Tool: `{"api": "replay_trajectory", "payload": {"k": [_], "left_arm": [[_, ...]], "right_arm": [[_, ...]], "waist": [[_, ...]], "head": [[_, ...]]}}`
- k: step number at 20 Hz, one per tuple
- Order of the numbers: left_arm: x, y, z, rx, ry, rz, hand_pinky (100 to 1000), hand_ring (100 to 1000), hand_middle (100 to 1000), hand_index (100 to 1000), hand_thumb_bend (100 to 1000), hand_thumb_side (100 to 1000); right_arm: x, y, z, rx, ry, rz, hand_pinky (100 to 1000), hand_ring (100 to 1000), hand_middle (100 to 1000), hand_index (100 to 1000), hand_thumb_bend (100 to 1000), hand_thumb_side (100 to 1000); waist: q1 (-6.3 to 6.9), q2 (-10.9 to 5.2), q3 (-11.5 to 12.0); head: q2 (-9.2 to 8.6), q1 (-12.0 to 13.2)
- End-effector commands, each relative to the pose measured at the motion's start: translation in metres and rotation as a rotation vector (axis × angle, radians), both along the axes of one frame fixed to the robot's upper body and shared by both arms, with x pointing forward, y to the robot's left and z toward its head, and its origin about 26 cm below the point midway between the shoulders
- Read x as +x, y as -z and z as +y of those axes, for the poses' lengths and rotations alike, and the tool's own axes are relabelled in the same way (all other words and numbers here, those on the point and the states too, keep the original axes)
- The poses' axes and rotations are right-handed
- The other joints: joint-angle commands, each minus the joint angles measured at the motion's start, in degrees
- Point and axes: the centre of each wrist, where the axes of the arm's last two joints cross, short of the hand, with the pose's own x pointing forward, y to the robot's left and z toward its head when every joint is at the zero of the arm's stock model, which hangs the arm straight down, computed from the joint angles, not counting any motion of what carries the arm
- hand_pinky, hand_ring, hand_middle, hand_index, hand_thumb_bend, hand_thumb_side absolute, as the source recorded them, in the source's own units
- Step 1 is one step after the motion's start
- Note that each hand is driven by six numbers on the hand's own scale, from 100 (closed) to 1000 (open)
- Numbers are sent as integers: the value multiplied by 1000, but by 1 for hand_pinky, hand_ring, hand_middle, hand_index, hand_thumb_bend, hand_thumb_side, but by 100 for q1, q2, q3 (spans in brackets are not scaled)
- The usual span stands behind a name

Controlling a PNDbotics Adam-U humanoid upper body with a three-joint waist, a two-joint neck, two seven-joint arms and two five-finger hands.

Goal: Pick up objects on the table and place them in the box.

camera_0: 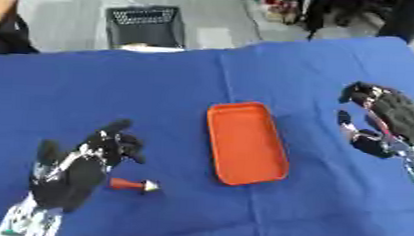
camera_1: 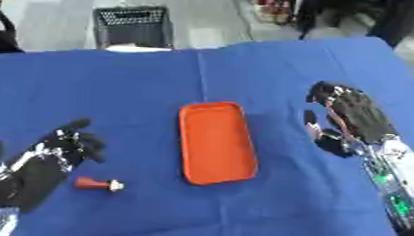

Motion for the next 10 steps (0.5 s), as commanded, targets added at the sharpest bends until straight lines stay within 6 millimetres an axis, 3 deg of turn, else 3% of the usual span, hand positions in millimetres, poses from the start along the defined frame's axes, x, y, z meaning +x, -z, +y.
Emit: {"api": "replay_trajectory", "payload": {"k": [1,10], "left_arm": [[2,-10,-1,-63,67,4,1000,970,1000,1000,1000,1000],[2,-9,1,-79,77,44,1000,930,1000,1000,1000,1000]], "right_arm": [[1,-8,-2,-8,1,-23,701,772,736,716,100,172],[1,-8,-2,-7,1,-21,701,771,736,716,100,172]], "waist": [[-21,-40,7],[-27,-42,15]], "head": [[6,-56],[6,-60]]}}
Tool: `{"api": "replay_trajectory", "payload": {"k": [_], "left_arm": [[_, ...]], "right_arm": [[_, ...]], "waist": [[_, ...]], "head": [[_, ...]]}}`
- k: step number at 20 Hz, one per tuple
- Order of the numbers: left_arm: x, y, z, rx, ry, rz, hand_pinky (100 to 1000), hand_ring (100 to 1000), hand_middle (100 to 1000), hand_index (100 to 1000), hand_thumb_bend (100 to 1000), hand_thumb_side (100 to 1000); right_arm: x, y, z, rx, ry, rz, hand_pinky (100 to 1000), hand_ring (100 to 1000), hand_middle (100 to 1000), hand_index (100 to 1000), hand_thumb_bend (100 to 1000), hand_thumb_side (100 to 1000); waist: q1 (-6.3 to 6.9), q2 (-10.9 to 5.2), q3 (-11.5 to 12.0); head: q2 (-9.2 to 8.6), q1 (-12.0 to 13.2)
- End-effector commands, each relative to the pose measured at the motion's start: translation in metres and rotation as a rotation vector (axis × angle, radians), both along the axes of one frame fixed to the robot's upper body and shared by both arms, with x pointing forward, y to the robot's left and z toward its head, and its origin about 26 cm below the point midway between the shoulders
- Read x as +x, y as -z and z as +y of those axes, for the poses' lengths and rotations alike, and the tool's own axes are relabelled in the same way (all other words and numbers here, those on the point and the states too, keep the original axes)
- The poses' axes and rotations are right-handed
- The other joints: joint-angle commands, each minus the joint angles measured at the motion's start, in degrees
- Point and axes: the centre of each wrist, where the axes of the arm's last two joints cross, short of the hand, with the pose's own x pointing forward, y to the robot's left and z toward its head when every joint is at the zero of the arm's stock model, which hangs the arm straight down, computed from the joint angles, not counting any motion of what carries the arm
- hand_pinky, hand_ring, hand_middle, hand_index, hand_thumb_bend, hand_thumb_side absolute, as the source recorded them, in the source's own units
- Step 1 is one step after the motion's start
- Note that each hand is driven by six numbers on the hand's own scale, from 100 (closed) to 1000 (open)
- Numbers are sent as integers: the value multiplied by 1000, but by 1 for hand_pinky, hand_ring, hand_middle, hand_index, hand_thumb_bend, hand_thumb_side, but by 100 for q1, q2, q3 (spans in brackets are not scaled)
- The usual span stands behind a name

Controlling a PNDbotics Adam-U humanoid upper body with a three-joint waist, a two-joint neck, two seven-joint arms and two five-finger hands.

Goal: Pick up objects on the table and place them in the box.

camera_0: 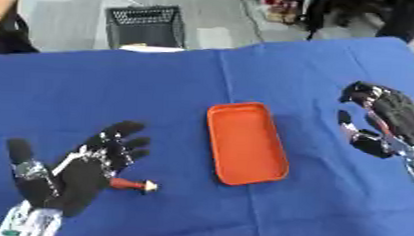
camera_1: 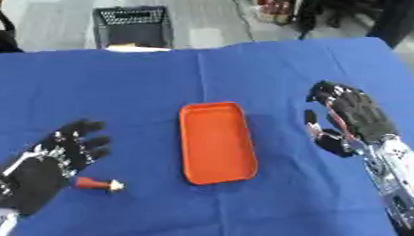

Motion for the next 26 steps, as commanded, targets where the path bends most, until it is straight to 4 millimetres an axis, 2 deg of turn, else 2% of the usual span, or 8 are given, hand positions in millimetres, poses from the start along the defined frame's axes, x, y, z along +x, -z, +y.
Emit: {"api": "replay_trajectory", "payload": {"k": [1,3,5,6,8,10,14,26], "left_arm": [[2,-9,1,-2,2,-18,1000,926,1000,1000,1000,1000],[3,-11,4,21,-12,-33,1000,879,944,1000,859,1000],[4,-27,19,140,-90,-162,1000,836,872,1000,189,876],[2,-41,27,232,-148,-285,1000,835,860,1000,100,806],[-5,-80,48,471,-265,-609,1000,834,848,1000,100,691],[-11,-108,59,747,-325,-918,770,841,815,1000,100,255],[-13,-119,57,1062,-334,-1281,593,835,809,1000,100,260],[-15,-111,43,1151,-322,-1469,576,815,802,1000,100,278]], "right_arm": [[1,-8,-2,-9,1,-21,701,771,736,716,100,172],[1,-8,-2,-8,1,-21,701,771,736,715,100,173],[0,-8,-3,-10,3,-19,701,772,735,714,100,173],[0,-7,-3,-10,4,-18,701,771,736,714,100,186],[0,-7,-4,-13,7,-16,701,772,735,714,100,173],[0,-7,-4,-15,7,-15,701,772,735,713,100,174],[0,-7,-3,-16,3,-11,701,772,735,711,100,176],[1,-8,-3,-18,-4,-12,701,772,735,712,100,175]], "waist": [[-16,-42,2],[-15,-42,2],[-10,-46,17],[-11,-45,20],[-3,-51,38],[8,-57,32],[18,-58,-1],[4,-38,-17]], "head": [[6,-60],[6,-65],[6,-89],[6,-96],[6,-124],[6,-134],[6,-135],[6,-92]]}}
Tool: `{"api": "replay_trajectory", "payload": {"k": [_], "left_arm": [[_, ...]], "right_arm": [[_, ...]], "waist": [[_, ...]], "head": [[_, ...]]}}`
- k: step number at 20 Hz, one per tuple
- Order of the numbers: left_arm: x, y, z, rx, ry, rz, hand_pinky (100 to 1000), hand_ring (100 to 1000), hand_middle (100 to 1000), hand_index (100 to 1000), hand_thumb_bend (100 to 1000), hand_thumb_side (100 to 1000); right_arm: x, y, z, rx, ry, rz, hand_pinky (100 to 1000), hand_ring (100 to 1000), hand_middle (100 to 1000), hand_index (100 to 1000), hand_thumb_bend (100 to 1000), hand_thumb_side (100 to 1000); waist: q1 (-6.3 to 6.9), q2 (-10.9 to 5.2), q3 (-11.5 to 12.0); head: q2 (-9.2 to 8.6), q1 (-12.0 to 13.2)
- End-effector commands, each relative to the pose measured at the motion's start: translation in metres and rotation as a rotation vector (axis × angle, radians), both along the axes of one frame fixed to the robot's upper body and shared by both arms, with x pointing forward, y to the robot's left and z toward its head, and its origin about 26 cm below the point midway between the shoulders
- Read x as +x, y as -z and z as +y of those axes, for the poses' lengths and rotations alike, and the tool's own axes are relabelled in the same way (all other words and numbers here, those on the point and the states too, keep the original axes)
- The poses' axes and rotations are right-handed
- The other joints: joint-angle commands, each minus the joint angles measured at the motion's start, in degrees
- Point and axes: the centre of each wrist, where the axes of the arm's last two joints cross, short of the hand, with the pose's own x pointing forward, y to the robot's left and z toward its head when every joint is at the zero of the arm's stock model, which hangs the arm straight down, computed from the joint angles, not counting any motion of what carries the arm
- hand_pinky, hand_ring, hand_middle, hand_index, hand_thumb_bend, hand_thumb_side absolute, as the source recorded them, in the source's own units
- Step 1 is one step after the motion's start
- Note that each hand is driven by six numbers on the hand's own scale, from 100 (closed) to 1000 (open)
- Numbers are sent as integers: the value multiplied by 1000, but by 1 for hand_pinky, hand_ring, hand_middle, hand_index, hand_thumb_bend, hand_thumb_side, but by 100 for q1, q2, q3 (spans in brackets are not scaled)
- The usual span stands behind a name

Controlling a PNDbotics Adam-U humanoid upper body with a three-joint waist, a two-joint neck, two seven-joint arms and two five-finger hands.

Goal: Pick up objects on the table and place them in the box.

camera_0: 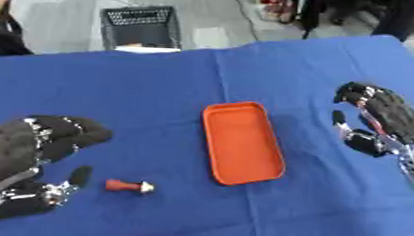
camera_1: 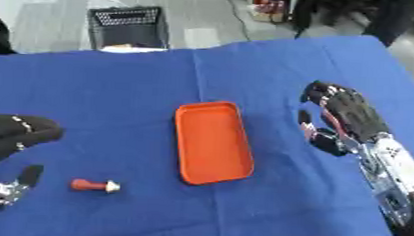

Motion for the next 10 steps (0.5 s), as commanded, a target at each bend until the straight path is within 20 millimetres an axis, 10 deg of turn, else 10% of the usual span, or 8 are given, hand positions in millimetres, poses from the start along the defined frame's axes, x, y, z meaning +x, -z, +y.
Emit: {"api": "replay_trajectory", "payload": {"k": [1,10], "left_arm": [[-1,-7,-1,35,13,-33,576,816,802,1000,100,279],[-1,-4,-6,64,13,-15,601,820,807,1000,100,281]], "right_arm": [[2,-10,-3,-22,-2,-21,701,772,735,712,100,176],[3,-10,-2,-19,-8,-21,701,772,735,713,100,174]], "waist": [[-11,-39,-4],[-25,-40,-10]], "head": [[6,19],[6,101]]}}
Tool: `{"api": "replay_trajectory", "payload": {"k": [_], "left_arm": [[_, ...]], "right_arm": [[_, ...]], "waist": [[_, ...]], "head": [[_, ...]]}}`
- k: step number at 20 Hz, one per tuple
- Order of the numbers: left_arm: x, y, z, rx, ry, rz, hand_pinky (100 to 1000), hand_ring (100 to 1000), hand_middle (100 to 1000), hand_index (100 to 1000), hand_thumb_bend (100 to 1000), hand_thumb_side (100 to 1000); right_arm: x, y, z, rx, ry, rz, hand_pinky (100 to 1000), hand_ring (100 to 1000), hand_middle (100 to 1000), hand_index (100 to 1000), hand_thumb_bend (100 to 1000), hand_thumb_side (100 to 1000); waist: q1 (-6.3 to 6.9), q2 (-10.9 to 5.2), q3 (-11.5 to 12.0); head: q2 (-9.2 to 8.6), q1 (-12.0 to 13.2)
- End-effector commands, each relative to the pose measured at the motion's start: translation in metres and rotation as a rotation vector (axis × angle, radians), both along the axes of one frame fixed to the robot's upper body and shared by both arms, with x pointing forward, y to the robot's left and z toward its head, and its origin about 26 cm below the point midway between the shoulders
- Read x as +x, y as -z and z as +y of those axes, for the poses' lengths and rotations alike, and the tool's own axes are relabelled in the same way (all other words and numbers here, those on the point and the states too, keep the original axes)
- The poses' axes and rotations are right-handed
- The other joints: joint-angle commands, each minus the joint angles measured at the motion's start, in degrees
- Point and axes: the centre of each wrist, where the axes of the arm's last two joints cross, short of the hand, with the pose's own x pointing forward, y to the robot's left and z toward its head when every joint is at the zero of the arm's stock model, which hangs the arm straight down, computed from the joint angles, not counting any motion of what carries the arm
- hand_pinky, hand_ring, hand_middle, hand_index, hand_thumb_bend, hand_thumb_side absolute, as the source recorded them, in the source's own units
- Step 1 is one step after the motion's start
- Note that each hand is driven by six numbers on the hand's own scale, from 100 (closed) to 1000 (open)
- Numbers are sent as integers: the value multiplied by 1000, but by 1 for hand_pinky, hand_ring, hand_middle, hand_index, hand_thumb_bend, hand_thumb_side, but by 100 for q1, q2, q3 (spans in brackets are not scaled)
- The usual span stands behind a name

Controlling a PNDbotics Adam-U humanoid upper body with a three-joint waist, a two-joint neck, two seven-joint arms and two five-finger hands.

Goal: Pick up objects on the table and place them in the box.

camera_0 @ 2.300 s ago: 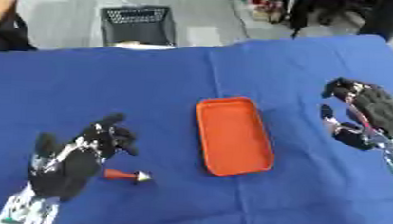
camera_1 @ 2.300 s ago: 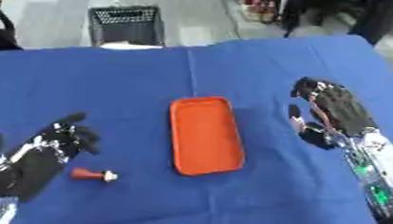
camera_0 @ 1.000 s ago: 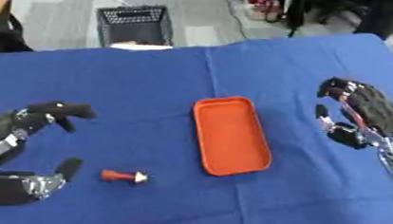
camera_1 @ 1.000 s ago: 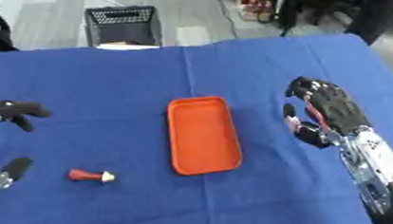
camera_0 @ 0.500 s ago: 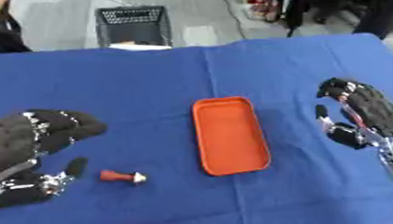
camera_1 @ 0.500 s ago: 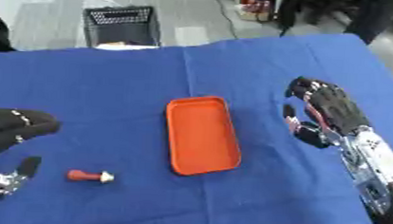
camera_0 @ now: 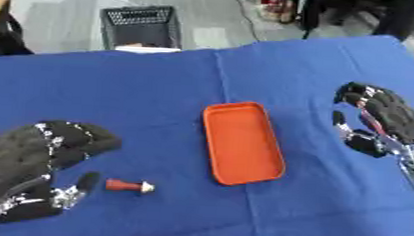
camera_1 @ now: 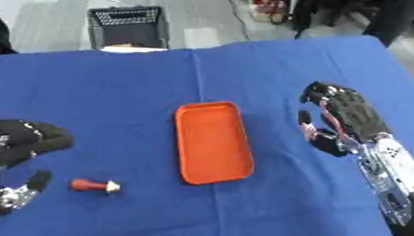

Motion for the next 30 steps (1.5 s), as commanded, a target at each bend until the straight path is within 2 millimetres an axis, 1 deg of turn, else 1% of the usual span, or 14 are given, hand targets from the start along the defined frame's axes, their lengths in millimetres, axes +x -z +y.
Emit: {"api": "replay_trajectory", "payload": {"k": [1,6,13,15,18,20,27,30], "left_arm": [[0,-7,-2,18,9,-18,600,820,807,1000,100,281],[0,-8,-4,25,12,-10,603,816,796,1000,100,283],[2,-12,-6,68,19,-6,609,808,781,1000,100,287],[3,-12,-6,85,19,1,624,806,775,1000,100,302],[5,-10,-7,110,18,30,674,803,771,1000,100,308],[8,-7,-7,129,18,57,686,803,768,1000,100,315],[18,-7,-10,230,35,66,646,806,771,1000,100,357],[22,-2,-11,269,40,59,643,803,768,1000,100,369]], "right_arm": [[2,-10,-2,-17,-4,-23,701,772,735,713,100,174],[2,-10,-1,-16,-7,-21,701,772,735,713,100,175],[3,-9,-1,-14,-9,-20,701,772,735,713,100,174],[3,-9,-1,-13,-9,-19,701,772,735,713,100,176],[3,-9,-1,-13,-9,-18,701,771,735,713,100,177],[3,-9,0,-13,-9,-17,701,771,735,713,100,177],[3,-8,0,-12,-12,-14,701,771,735,713,100,178],[3,-8,0,-12,-13,-14,701,771,735,713,100,177]], "waist": [[-9,-41,-9],[-12,-41,-17],[-5,-35,-34],[-1,-35,-40],[2,-38,-49],[6,-42,-51],[4,-47,-65],[3,-44,-70]], "head": [[6,111],[6,278],[6,350],[6,365],[6,377],[6,386],[6,393],[6,393]]}}
